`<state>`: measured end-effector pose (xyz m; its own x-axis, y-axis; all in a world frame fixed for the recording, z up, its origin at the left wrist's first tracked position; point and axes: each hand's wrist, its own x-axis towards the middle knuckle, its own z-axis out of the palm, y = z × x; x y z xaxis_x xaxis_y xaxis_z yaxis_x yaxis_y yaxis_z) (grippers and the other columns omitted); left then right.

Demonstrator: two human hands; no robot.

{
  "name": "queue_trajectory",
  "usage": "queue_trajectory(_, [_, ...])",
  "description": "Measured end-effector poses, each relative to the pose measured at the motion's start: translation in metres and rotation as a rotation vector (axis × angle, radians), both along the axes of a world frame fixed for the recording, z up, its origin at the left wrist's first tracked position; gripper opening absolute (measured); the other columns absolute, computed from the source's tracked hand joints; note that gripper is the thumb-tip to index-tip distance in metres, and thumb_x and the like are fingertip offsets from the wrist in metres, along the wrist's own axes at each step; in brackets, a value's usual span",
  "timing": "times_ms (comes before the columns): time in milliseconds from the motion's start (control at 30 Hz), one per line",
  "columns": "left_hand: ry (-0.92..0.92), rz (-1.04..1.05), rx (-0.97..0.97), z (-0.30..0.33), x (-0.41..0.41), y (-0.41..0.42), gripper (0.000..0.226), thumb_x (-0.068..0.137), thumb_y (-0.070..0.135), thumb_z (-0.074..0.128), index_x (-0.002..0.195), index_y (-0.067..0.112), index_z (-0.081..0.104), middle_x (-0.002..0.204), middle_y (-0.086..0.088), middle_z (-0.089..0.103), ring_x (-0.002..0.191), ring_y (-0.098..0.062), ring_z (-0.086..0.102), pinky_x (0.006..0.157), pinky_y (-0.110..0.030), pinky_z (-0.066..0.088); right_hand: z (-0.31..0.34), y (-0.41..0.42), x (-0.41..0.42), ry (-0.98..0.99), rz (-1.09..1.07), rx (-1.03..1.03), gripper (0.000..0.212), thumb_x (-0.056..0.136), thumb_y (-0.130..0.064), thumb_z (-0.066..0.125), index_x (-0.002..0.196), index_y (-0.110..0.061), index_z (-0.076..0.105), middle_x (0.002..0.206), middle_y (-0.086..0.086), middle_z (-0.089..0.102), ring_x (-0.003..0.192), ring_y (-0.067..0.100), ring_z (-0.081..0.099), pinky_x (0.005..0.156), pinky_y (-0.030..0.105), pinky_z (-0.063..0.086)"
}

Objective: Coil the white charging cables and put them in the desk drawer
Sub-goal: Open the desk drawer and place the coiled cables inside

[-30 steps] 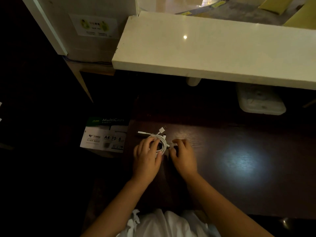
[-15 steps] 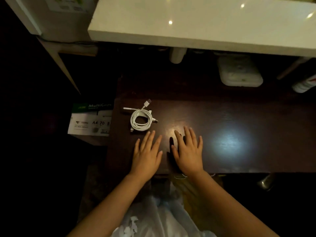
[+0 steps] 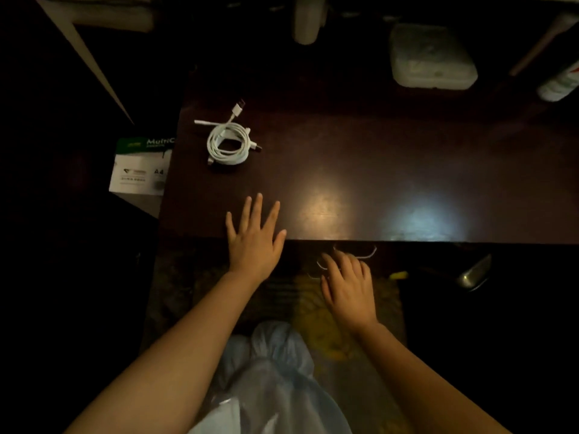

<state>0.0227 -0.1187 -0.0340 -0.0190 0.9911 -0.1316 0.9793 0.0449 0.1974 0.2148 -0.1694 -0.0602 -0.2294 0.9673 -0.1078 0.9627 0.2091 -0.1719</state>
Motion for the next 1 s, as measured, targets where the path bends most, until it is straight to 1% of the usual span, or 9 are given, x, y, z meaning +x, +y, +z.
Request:
queue_trajectory(100, [0.010, 0.016, 0.021, -0.006, 0.003, 0.000, 0.057, 0.095, 0.044, 0.028, 0.147, 0.030, 0.009, 0.158, -0.007, 0.004, 0.145, -0.024, -0.003, 0.113, -0.054, -0.002, -0.017, 0.004, 0.001, -0.041, -0.012, -0.056, 0.048, 0.090, -0.036, 0.044, 0.134, -0.016, 0.044, 0.138, 0.011, 0.049, 0.130, 0.030, 0.042, 0.106, 0.048, 0.034])
queue_trajectory(233, [0.021, 0.027, 0.107, -0.018, 0.002, -0.002, 0.056, 0.094, 0.044, 0.029, 0.146, 0.028, 0.016, 0.157, -0.010, 0.014, 0.145, -0.027, 0.007, 0.113, -0.056, 0.004, -0.038, 0.019, -0.001, -0.069, -0.035, -0.185, 0.057, 0.092, -0.037, 0.042, 0.143, -0.019, 0.026, 0.152, 0.010, 0.025, 0.143, 0.029, 0.016, 0.115, 0.050, 0.012])
queue_trajectory(333, [0.012, 0.050, 0.158, -0.022, 0.004, -0.006, 0.056, 0.091, 0.046, 0.022, 0.144, 0.027, 0.024, 0.155, -0.010, 0.023, 0.144, -0.028, 0.015, 0.112, -0.056, 0.009, -0.058, 0.022, 0.002, -0.120, -0.082, -0.263, 0.068, 0.092, -0.039, 0.040, 0.148, -0.017, 0.009, 0.157, 0.009, 0.011, 0.145, 0.027, 0.004, 0.115, 0.052, 0.008])
queue_trajectory(433, [0.007, 0.073, 0.175, -0.026, 0.007, -0.009, 0.056, 0.091, 0.045, 0.021, 0.143, 0.028, 0.026, 0.154, -0.010, 0.024, 0.144, -0.028, 0.016, 0.112, -0.056, 0.010, -0.071, 0.020, 0.008, -0.192, -0.093, -0.308, 0.076, 0.090, -0.040, 0.045, 0.148, -0.016, 0.002, 0.158, 0.009, 0.001, 0.145, 0.027, -0.003, 0.115, 0.054, 0.008])
queue_trajectory(500, [0.011, 0.073, 0.174, -0.026, 0.008, -0.009, 0.055, 0.091, 0.045, 0.020, 0.144, 0.029, 0.025, 0.155, -0.009, 0.023, 0.144, -0.028, 0.015, 0.112, -0.055, 0.009, -0.073, 0.019, 0.011, -0.212, -0.068, -0.320, 0.077, 0.088, -0.042, 0.046, 0.148, -0.018, 0.004, 0.157, 0.011, 0.000, 0.145, 0.028, -0.004, 0.114, 0.054, 0.008])
queue_trajectory(633, [0.006, 0.079, 0.159, -0.024, 0.009, -0.011, 0.054, 0.093, 0.045, 0.021, 0.145, 0.030, 0.021, 0.156, -0.008, 0.018, 0.145, -0.026, 0.009, 0.113, -0.054, 0.006, -0.070, 0.016, 0.012, -0.157, -0.081, -0.312, 0.074, 0.089, -0.044, 0.043, 0.148, -0.023, 0.003, 0.157, 0.012, 0.004, 0.145, 0.028, -0.002, 0.112, 0.056, 0.012])
queue_trajectory(733, [-0.011, 0.096, 0.113, -0.021, 0.012, -0.012, 0.053, 0.095, 0.044, 0.025, 0.146, 0.032, 0.014, 0.158, -0.006, 0.009, 0.146, -0.024, 0.001, 0.113, -0.053, 0.001, -0.069, 0.007, 0.013, -0.091, -0.135, -0.288, 0.076, 0.089, -0.042, 0.042, 0.148, -0.018, 0.000, 0.157, 0.009, 0.008, 0.145, 0.024, 0.003, 0.112, 0.054, 0.015])
queue_trajectory(833, [-0.025, 0.115, 0.073, -0.019, 0.014, -0.015, 0.053, 0.096, 0.044, 0.025, 0.146, 0.034, 0.009, 0.159, -0.005, 0.003, 0.145, -0.024, -0.004, 0.114, -0.052, -0.003, -0.070, -0.010, 0.016, -0.080, -0.154, -0.308, 0.076, 0.090, -0.043, 0.040, 0.148, -0.013, 0.001, 0.157, 0.008, 0.008, 0.145, 0.022, 0.004, 0.113, 0.051, 0.015])
queue_trajectory(1000, [0.001, 0.099, 0.060, -0.017, 0.019, -0.028, 0.054, 0.096, 0.046, 0.024, 0.146, 0.035, 0.007, 0.159, -0.007, 0.000, 0.145, -0.027, -0.007, 0.113, -0.053, -0.003, -0.071, -0.050, 0.023, -0.055, -0.141, -0.343, 0.076, 0.091, -0.043, 0.039, 0.148, -0.014, -0.002, 0.158, 0.006, 0.006, 0.146, 0.020, 0.000, 0.114, 0.053, 0.011])
